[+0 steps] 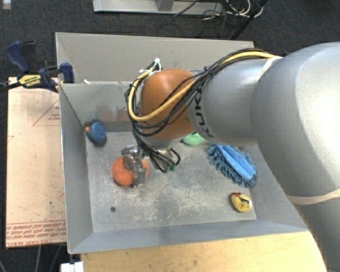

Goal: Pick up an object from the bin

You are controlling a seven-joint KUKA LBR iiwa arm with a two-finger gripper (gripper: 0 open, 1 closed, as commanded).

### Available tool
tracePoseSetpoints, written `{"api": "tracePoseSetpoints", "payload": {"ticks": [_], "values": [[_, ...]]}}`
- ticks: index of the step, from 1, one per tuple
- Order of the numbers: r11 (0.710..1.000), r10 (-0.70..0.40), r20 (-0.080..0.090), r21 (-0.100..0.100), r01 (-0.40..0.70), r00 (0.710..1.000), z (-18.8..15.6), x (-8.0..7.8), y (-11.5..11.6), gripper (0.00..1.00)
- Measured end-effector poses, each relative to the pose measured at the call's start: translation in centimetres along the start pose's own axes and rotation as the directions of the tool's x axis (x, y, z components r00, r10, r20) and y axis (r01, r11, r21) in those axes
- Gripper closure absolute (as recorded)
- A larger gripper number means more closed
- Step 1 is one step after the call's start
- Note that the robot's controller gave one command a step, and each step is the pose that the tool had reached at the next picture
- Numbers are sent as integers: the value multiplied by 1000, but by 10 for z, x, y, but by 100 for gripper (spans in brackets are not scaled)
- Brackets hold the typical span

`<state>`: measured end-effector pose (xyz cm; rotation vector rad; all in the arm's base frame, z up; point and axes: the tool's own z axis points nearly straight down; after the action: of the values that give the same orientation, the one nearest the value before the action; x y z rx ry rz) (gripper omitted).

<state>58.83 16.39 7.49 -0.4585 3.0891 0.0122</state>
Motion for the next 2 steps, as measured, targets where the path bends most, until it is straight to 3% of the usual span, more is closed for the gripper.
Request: {"api": "tracePoseSetpoints", "payload": {"ticks": [1, 2], "values": [[999, -44, 4, -1, 44, 999, -119, -7, -1, 100], [999, -44, 3, -1, 44, 999, -119, -7, -2, 100]]}}
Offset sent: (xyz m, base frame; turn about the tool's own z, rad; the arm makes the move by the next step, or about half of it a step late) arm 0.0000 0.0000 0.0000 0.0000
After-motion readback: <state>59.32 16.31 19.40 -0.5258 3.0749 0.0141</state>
